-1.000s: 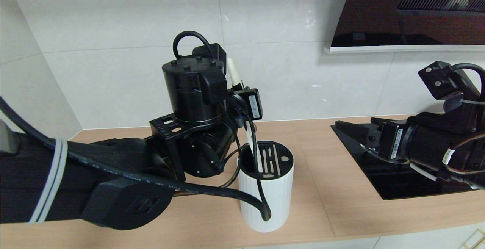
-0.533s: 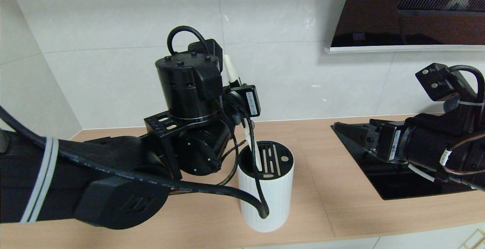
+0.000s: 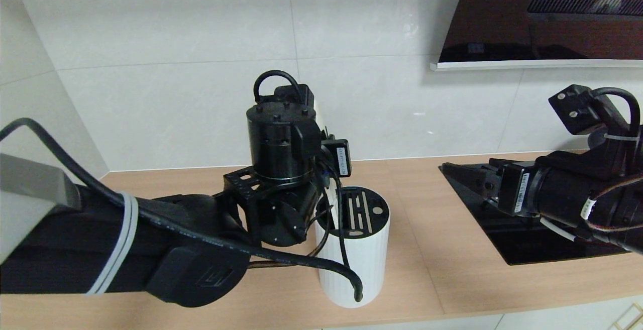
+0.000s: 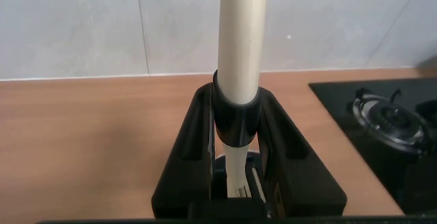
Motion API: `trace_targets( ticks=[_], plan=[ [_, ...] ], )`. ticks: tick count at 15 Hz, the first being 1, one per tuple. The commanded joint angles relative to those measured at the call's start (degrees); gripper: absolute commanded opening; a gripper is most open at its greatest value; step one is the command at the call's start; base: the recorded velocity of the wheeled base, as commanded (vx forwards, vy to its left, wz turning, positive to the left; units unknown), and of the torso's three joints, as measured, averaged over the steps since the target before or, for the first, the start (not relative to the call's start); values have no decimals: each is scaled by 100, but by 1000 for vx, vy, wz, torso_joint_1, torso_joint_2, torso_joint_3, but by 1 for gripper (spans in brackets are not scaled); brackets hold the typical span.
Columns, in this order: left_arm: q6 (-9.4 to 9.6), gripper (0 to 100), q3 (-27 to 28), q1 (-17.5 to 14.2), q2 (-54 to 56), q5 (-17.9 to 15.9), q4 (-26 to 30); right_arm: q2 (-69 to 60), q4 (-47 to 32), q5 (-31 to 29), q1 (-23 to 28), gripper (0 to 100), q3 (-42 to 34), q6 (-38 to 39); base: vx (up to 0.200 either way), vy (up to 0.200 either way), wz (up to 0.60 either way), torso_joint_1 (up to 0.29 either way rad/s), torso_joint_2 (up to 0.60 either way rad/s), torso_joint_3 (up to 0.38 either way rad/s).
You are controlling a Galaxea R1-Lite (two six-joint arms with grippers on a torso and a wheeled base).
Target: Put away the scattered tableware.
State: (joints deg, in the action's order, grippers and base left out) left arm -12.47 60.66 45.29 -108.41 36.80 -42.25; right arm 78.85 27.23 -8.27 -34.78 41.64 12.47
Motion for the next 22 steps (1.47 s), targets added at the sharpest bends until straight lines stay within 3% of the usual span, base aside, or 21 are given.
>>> trace_targets(
  ticks=[1,6,13,14,22],
  plan=[
    [-27,0,-72,42,-136,11,-2,16,1,0,-2,100,2,1,0,0,0,0,0,0],
    [8,0,-292,270,-462,20,-547,52,1,0,-2,100,-7,1,0,0,0,0,0,0],
    [8,0,-476,332,-602,20,-574,52,1,0,-2,100,-7,1,0,0,0,0,0,0],
    [8,100,-485,332,-602,20,-574,52,1,-8,-2,100,-7,1,0,0,0,0,0,0],
    [-10,100,-485,340,-550,20,-591,60,1,0,-2,100,-7,1,0,0,0,0,0,0]
  ],
)
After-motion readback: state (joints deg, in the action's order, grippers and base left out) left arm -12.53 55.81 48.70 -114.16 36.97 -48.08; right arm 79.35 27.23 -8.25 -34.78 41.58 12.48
